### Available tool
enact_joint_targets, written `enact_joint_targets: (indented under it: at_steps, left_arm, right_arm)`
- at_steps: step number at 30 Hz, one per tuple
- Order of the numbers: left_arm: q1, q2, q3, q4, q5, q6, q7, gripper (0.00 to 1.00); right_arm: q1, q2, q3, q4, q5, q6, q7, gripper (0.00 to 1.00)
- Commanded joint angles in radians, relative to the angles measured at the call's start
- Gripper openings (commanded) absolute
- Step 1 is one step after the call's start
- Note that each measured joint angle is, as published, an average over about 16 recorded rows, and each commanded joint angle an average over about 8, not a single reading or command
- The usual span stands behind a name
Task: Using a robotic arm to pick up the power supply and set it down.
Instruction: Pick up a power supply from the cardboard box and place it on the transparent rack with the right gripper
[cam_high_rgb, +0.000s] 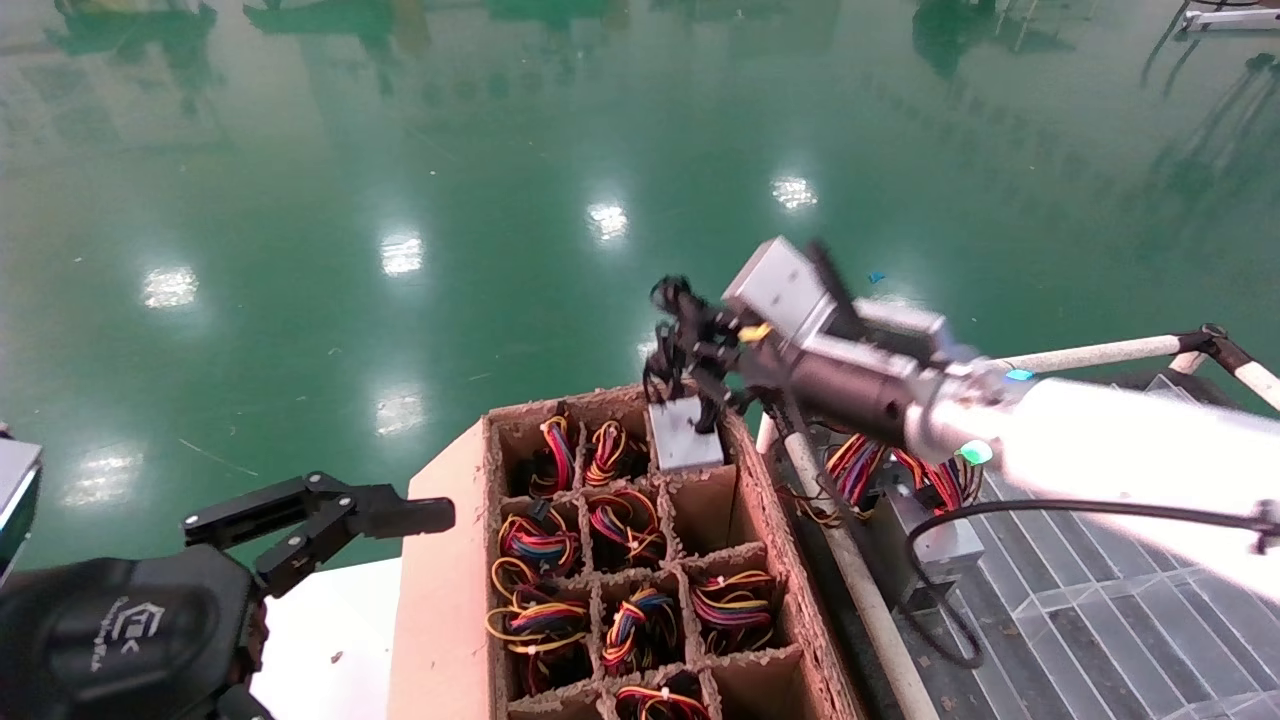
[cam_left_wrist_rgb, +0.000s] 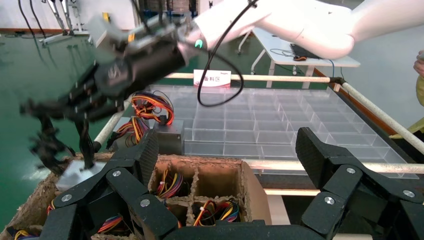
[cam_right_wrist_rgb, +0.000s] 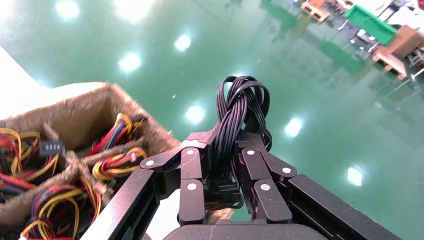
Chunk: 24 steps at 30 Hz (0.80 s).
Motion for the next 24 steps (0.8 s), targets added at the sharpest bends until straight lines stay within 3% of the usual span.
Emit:
enact_joint_targets:
  at_steps: [1, 16, 24]
  left_arm:
    - [0.000, 0.000, 0.000, 0.000, 0.000, 0.000, 0.000, 1.00]
    - [0.000, 0.000, 0.000, 0.000, 0.000, 0.000, 0.000, 1.00]
    - [0.000, 0.000, 0.000, 0.000, 0.000, 0.000, 0.000, 1.00]
  right_arm:
    - [0.002, 0.022, 0.013, 0.036, 0.012, -0.007, 0.025, 0.00]
    - [0.092, 0.262, 0.213, 0.057, 0.371, -0.176, -0.073, 0.00]
    - [0.092, 0.425, 0.313, 0.051, 0.474, -0.236, -0.102, 0.00]
